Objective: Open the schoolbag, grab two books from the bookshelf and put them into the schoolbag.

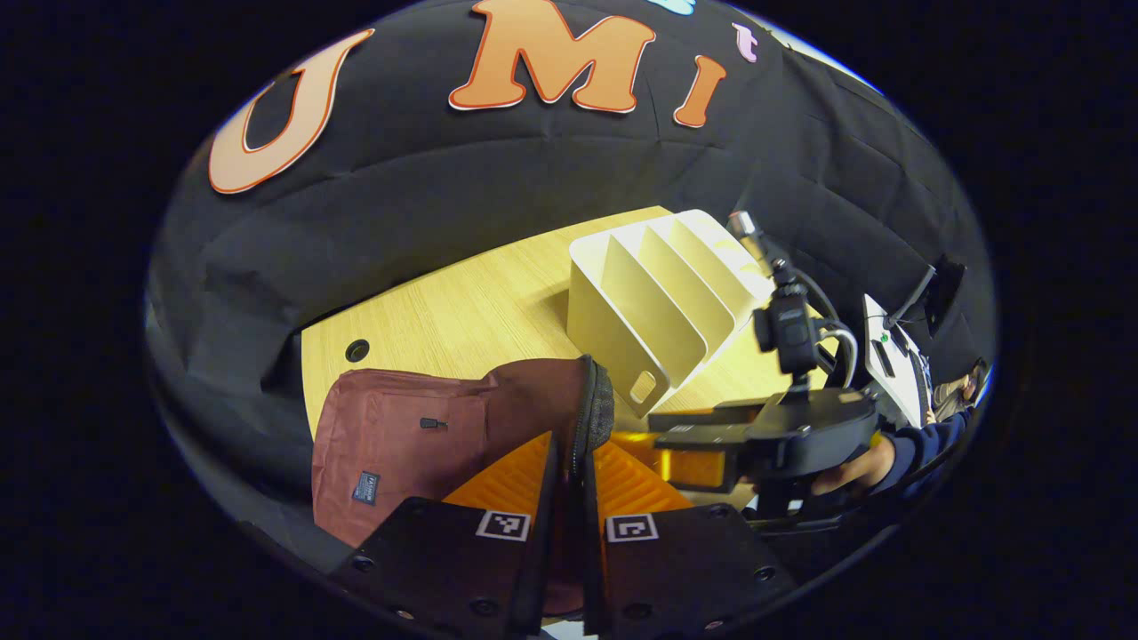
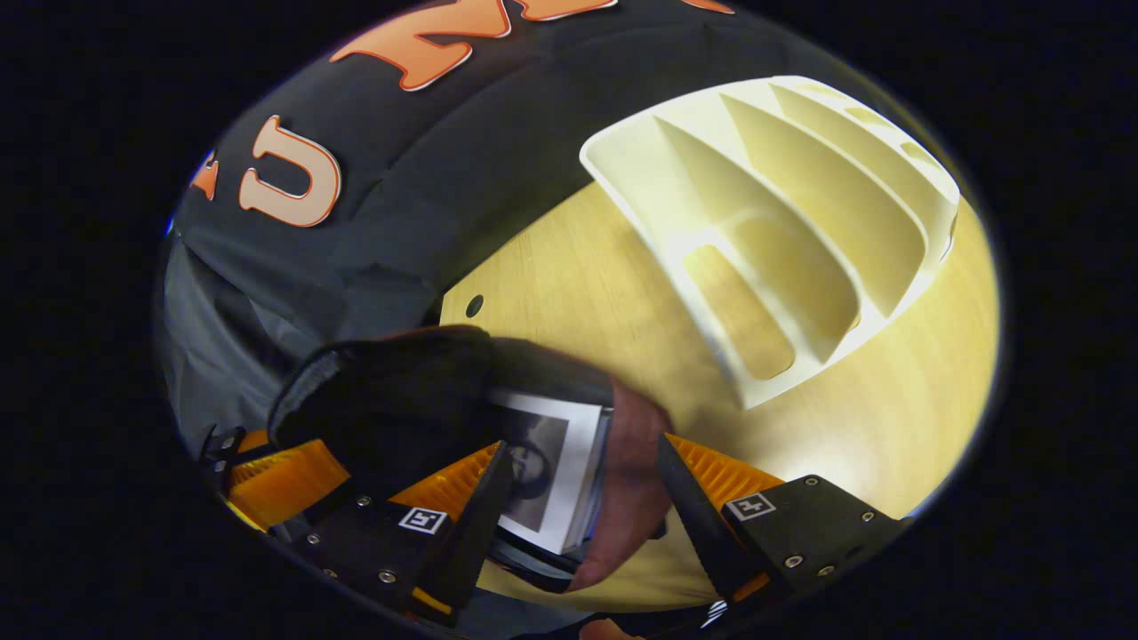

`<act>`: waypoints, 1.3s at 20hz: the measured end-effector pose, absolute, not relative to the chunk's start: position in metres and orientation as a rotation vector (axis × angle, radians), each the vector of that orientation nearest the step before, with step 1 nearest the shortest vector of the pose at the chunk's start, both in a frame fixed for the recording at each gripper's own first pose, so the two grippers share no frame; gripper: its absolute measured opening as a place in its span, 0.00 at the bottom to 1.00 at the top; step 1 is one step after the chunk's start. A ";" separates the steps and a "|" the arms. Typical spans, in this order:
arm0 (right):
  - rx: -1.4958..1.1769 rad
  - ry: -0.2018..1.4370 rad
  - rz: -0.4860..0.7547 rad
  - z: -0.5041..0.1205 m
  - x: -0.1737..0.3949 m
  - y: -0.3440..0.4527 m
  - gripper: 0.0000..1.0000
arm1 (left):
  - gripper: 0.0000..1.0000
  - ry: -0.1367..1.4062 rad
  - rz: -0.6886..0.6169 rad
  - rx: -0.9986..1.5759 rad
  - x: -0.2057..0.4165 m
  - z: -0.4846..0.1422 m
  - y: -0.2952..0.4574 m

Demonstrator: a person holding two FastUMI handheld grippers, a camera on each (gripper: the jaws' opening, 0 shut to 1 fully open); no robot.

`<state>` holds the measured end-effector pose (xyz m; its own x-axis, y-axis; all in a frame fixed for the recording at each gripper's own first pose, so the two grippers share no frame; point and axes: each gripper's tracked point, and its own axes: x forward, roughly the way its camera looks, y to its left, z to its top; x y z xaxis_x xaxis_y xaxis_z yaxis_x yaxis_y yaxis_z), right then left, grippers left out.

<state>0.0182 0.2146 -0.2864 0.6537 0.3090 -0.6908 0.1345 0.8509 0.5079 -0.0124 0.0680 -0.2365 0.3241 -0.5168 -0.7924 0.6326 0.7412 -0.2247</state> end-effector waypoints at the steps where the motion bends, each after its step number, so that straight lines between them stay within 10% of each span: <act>1: 0.533 0.848 0.090 -0.278 0.017 0.194 0.98 | 0.21 0.985 -0.751 0.120 -0.016 -0.234 0.061; 14: 0.249 0.520 0.090 -0.139 0.033 0.002 0.97 | 0.74 0.809 -0.579 -0.020 -0.036 -0.167 -0.081; 26: 0.024 0.244 0.126 -0.034 0.005 -0.069 0.97 | 0.96 0.393 -0.259 -0.078 -0.045 -0.072 -0.119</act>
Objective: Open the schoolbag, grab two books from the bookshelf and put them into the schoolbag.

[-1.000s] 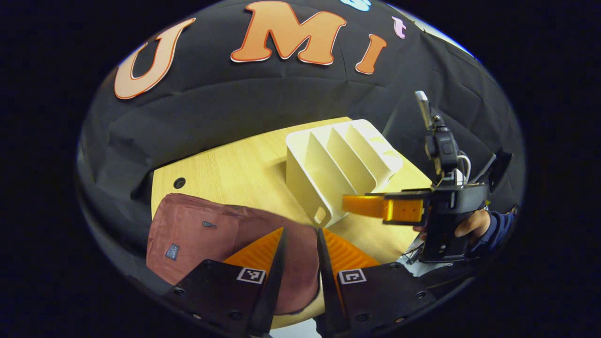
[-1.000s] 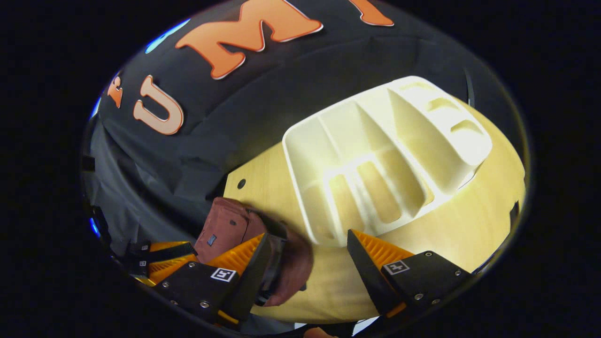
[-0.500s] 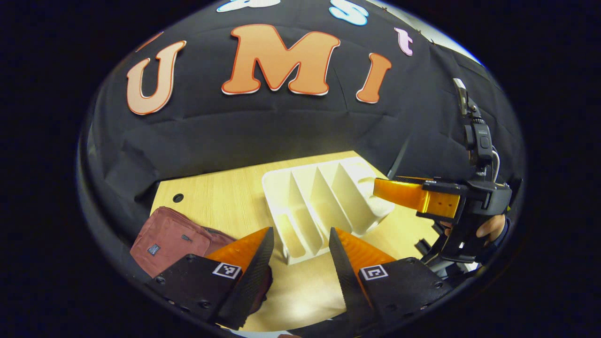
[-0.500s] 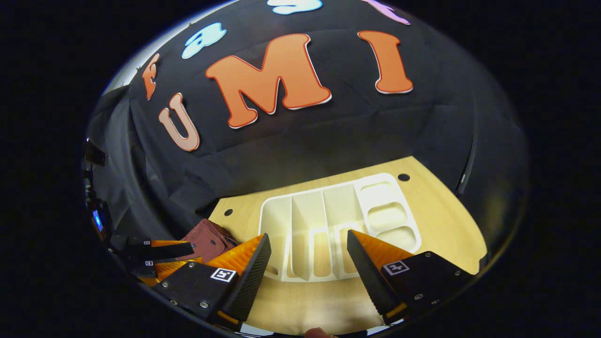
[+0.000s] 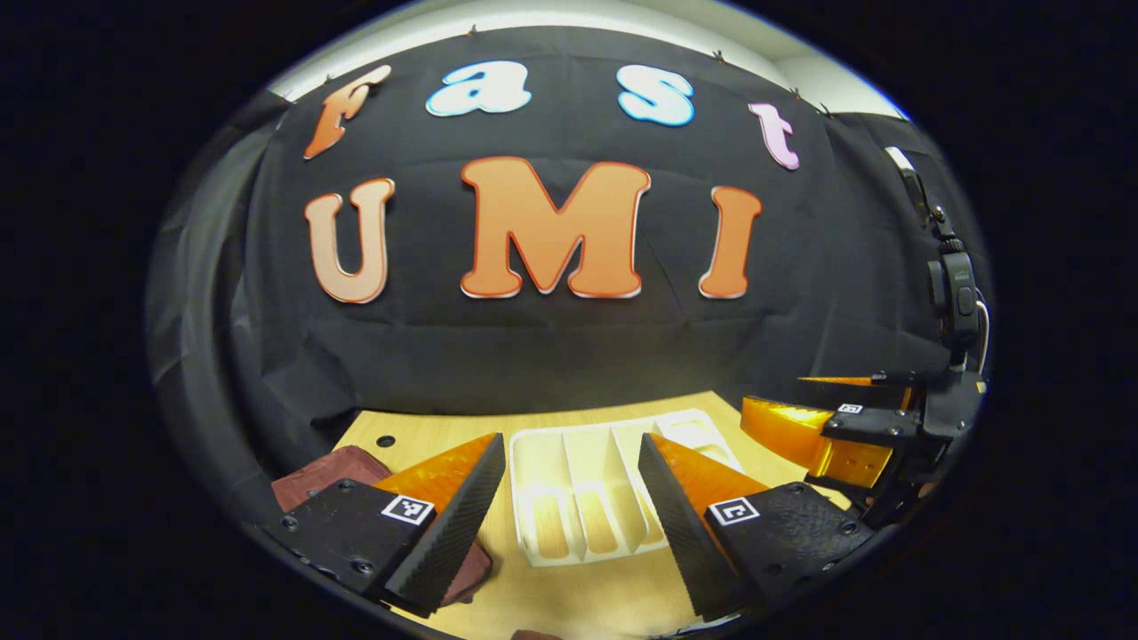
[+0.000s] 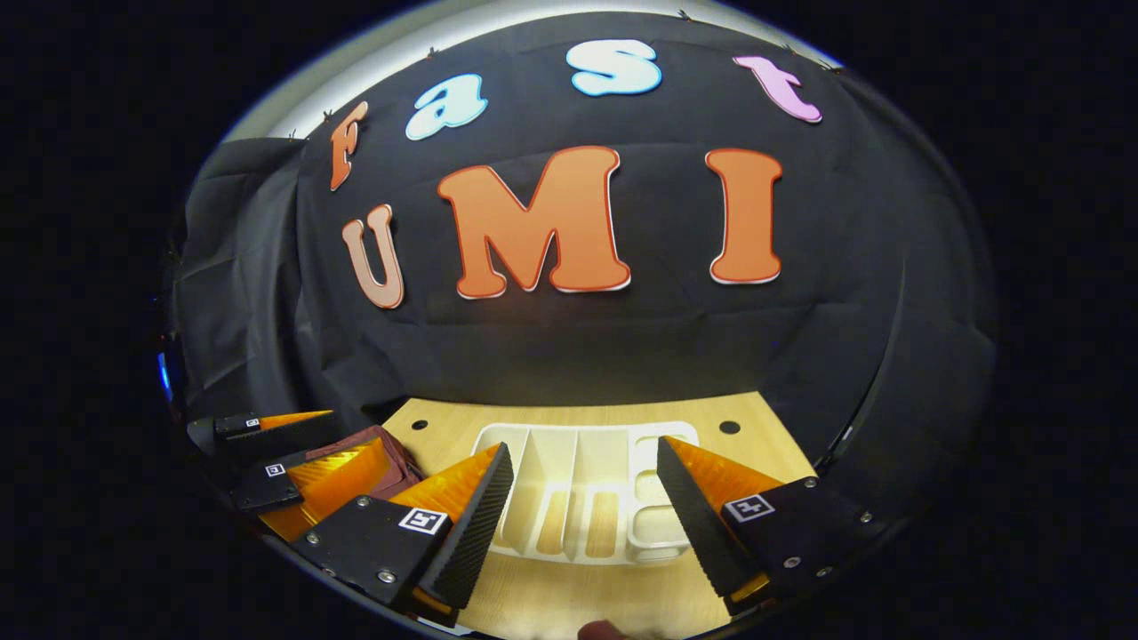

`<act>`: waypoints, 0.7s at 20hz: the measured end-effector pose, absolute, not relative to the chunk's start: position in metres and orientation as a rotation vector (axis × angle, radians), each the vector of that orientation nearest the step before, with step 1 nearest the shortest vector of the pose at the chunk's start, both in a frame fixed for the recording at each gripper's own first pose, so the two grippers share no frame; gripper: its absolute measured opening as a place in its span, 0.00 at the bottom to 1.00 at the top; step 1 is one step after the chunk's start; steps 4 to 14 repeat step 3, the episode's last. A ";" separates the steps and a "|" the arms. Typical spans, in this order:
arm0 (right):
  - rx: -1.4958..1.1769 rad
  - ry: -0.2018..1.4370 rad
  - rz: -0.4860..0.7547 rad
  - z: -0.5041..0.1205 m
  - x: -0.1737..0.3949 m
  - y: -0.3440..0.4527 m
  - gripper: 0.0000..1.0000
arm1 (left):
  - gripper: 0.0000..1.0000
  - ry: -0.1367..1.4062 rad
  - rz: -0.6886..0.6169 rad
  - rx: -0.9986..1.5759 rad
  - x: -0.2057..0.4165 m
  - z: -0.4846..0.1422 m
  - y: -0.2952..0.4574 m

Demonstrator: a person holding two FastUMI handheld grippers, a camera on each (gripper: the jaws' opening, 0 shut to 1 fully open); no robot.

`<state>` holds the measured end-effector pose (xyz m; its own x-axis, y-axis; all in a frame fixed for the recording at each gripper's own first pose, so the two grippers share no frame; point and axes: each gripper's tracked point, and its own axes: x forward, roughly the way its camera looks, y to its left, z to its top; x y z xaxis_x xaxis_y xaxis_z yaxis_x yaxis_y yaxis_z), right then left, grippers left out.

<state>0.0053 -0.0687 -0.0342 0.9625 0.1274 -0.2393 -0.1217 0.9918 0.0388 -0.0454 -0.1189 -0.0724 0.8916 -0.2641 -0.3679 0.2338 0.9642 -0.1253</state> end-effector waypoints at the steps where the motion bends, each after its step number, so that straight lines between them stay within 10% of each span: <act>1: 0.016 0.221 0.114 -0.026 -0.001 -0.079 0.97 | 0.96 0.368 -0.229 -0.088 -0.048 -0.069 -0.111; 14: 0.017 0.192 0.121 -0.009 -0.009 -0.083 0.97 | 0.96 0.301 -0.180 -0.099 -0.050 -0.061 -0.098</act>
